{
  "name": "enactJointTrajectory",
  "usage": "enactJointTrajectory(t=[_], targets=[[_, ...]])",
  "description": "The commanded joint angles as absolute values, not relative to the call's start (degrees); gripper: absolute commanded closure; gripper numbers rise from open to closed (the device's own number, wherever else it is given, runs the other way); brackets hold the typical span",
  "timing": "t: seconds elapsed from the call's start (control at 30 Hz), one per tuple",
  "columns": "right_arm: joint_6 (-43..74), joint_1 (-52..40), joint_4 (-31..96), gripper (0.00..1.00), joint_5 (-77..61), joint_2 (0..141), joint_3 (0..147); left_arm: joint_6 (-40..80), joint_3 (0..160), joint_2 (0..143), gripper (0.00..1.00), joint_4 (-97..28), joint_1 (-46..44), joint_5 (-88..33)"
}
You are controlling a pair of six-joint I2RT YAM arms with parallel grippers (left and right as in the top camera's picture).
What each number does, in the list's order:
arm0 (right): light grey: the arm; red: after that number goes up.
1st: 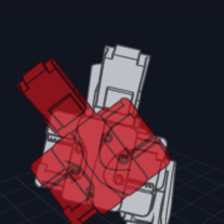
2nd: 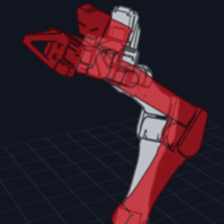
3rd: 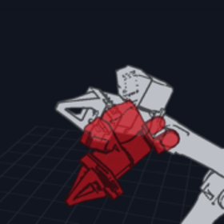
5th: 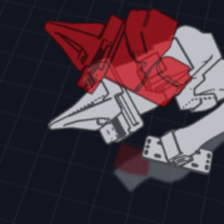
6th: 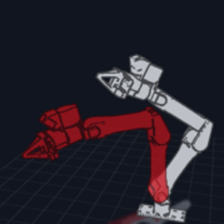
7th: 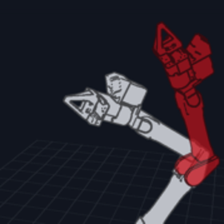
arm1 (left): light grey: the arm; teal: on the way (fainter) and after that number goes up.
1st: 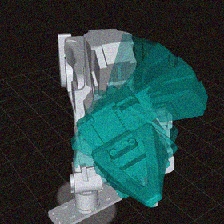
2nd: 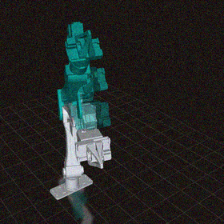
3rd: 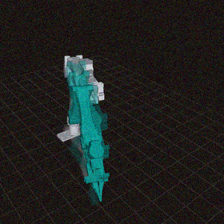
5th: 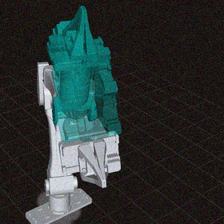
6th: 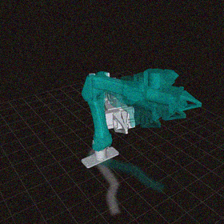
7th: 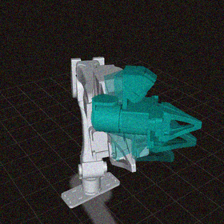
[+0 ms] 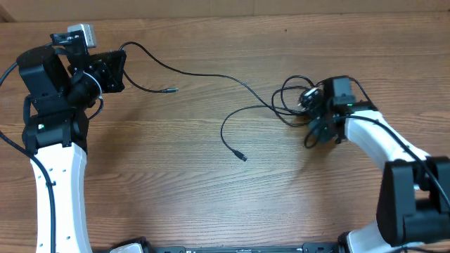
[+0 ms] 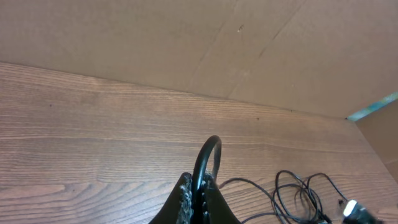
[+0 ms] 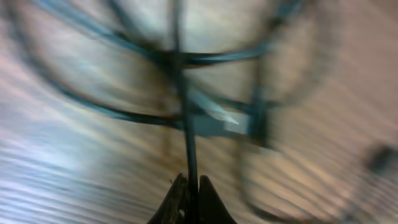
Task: Untangle cables
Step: 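Lift the held strand with the right gripper and pull it rightward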
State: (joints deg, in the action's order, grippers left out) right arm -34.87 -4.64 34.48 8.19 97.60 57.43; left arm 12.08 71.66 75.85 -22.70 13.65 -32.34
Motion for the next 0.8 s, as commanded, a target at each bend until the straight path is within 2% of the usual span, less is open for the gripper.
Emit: enactJointTrajectory(t=[0.0, 0.23, 0.43, 0.77], targets=[[-32.4, -1.2, 34.3, 0.96, 14.6, 93.0, 60.8, 12.2, 72.4, 74.5, 0.96, -22.3, 14.2, -30.8], [-31.5, 6.1, 37.2, 0.96, 10.7, 91.3, 64.3, 12.2, 74.4, 74.4, 0.96, -22.8, 14.3, -21.3], [-31.3, 10.9, 39.3, 0.96, 6.8, 91.3, 65.7, 10.7, 82.7, 74.4, 0.96, -28.3, 14.4, -14.2], [-30.0, 18.1, 42.5, 0.96, 6.5, 91.2, 72.5, 10.3, 88.4, 74.5, 0.96, -31.3, 14.3, -14.0]])
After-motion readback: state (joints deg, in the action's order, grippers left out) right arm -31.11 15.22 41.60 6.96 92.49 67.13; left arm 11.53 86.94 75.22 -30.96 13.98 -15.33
